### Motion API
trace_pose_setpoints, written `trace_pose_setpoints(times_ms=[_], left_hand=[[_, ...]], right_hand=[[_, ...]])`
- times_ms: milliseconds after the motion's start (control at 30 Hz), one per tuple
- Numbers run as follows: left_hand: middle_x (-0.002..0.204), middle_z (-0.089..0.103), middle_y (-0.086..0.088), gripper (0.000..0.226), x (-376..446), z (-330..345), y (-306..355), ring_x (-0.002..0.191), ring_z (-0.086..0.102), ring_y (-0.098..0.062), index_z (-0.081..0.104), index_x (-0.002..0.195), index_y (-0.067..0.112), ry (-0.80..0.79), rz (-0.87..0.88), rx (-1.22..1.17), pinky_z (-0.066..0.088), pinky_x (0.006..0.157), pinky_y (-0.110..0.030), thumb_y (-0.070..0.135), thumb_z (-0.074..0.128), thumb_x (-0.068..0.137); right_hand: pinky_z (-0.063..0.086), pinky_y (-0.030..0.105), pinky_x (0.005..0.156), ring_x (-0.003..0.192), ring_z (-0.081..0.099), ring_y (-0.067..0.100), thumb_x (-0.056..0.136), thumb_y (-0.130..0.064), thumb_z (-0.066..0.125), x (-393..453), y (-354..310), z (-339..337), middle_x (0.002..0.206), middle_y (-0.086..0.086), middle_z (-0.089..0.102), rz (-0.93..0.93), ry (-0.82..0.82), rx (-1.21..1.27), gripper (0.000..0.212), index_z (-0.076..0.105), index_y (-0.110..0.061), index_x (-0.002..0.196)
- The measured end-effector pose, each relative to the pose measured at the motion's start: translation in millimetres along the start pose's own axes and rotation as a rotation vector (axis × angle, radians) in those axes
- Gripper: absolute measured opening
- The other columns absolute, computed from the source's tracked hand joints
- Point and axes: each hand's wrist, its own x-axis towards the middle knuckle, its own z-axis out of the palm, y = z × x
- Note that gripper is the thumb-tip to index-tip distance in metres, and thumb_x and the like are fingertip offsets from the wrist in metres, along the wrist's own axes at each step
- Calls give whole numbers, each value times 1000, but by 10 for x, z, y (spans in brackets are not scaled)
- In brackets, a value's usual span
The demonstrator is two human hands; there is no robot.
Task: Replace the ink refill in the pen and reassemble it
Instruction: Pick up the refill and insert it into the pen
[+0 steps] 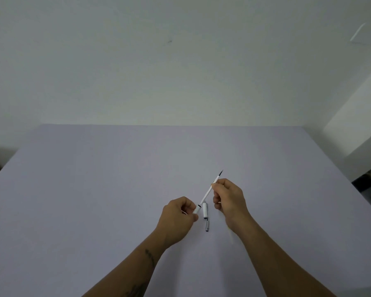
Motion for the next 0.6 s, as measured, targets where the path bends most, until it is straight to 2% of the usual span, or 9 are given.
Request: trace_pose_setpoints(times_ms=[200,467,600], left_hand=[[79,66,0,13,35,11,7,67,57,-12,66,79,24,1,31,-3,48,60,-20,13,73,81],[81,68,-4,9,104,-24,-54,64,57,-13,67,81,21,35,38,16,49,57,-21,14,73,82],[82,68,-5,8,139,-61,-118,67,57,-14,68,83,19,46,25,26,50,60,-21,13,73,82]], right_hand=[[44,22,50,50,47,7,91,-16,57,-61,98,23,60,4,50,-50,21,-125,17,64,-8,78],[45,31,59,56,52,10,87,-16,62,-143,140,67,59,-3,55,-26,-184,-226,13,67,-13,75],[49,26,59,59,57,7,87,-17,64,-87,148,58,59,-8,60,-20,-252,-287,14,71,-21,77]])
